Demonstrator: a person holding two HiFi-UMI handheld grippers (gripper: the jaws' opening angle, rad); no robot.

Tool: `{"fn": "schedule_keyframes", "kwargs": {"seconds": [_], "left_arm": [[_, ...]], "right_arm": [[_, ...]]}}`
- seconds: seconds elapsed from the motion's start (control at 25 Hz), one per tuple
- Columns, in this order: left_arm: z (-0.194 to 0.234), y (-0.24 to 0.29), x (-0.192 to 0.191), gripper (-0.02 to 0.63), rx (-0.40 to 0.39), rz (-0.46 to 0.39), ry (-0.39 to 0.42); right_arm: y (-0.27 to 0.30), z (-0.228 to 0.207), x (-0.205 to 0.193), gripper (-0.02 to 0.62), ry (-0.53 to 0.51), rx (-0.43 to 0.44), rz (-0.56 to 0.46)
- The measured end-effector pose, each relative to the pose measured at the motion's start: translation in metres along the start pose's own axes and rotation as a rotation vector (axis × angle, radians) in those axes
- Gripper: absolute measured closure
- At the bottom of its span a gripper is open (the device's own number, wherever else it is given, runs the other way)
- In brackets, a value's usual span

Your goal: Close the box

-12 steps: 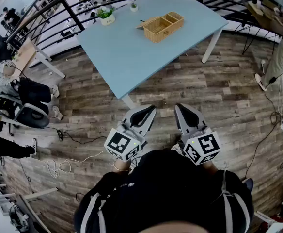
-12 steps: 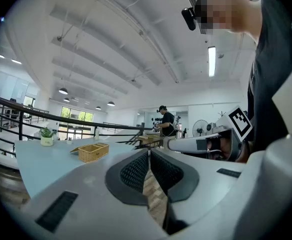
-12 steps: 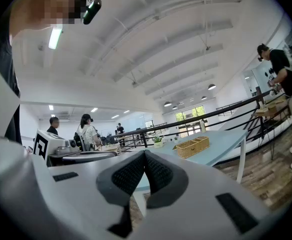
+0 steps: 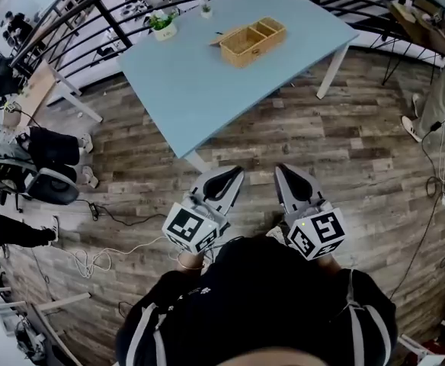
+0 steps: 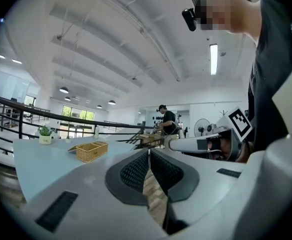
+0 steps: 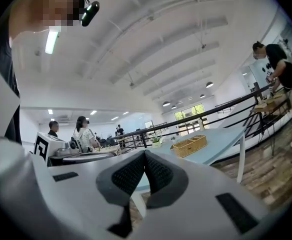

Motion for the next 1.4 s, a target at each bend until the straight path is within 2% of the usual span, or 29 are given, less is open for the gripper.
{"fn": "schedule_keyframes", "kwargs": {"seconds": [0.76,1.08,1.4], "left_arm": [[-0.020,0.083,-0.006,0.583,-0.022,0.054,-0.023],[-0.036,0.121,0.002,0.583,-0.021,0.062,0.011],[-0.036,0.132,0.001,0.583,-0.020,0.062,-0.004]], "right_arm": [[-0.017,-0.088,0.004,0.558,0.046,-0.009,0.005],[-0.032,-0.134,0.012,0.546,0.070,-0.020,0.004],[-0.039,-0.149,0.020,0.534,0.065,-0.038,-0.013]]}}
Point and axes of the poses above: the fingertips, and each gripper's own axes: y forward along the fingers, z to its left, x out of its top, the point moved 7 cm from there along -y, backward along the fingers, and after that the axes turned 1 degree about y, right-handed, at the moved point
